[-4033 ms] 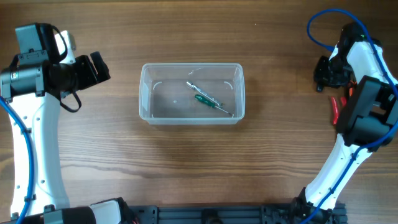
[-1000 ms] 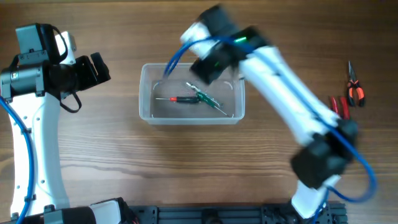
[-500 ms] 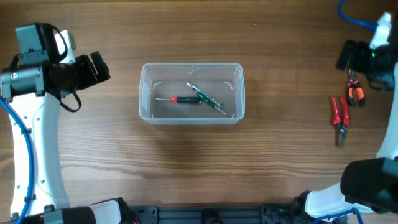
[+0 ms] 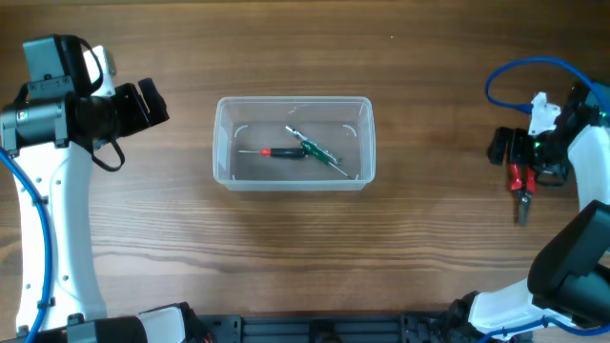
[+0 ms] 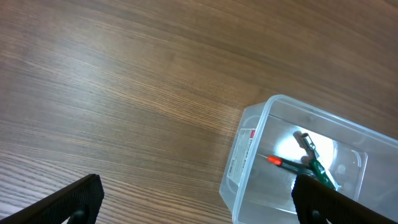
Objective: Pack container
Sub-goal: 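Return the right gripper to the red pruning shears and grasp their handles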
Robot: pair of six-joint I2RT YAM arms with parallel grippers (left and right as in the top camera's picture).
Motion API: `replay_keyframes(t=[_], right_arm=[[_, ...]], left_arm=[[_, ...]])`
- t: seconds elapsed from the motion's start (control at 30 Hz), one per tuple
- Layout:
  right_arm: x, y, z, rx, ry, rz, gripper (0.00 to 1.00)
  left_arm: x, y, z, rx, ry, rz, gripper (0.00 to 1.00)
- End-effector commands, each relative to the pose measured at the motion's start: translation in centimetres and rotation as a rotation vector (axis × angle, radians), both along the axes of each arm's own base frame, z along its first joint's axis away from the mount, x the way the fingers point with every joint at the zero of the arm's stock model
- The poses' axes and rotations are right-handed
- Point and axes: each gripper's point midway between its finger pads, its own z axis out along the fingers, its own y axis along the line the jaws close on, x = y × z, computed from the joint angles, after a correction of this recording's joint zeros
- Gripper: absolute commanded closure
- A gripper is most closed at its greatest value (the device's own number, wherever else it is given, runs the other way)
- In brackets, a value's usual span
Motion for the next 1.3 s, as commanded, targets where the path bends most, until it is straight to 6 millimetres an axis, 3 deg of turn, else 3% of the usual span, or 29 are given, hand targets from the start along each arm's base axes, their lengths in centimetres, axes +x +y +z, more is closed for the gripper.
replay_keyframes(t=[0.0, 0.17, 0.47, 0.83, 1.0, 1.27], right_arm=[[0.0, 0.7, -0.9, 0.004, -0.010, 0.099, 0.04], [0.6, 0.4, -1.2, -0.007, -0.027, 0.110, 0.04], [-0.3, 0.1, -5.2, 0.017, 0.085, 0.086, 0.04], [-1.2, -0.2, -7.7, 0.018, 0.164, 0.055, 0.05], [-1.3, -0.3, -7.9, 0.017, 0.172, 0.055, 0.15], [-1.3, -0.2, -7.9, 0.019, 0.172, 0.048, 0.39]], left_arm=[[0.2, -0.2, -0.1, -0.005, 0.000, -0.011, 0.00], [0.2, -0.2, -0.1, -0.005, 0.000, -0.011, 0.00], [0.2, -0.2, -0.1, -0.005, 0.000, -0.011, 0.00], [0.2, -0.2, -0.1, -0.005, 0.000, -0.011, 0.00], [0.2, -0.2, -0.1, -0.005, 0.000, -0.011, 0.00], [0.2, -0.3, -0.1, -0.009, -0.001, -0.013, 0.00]])
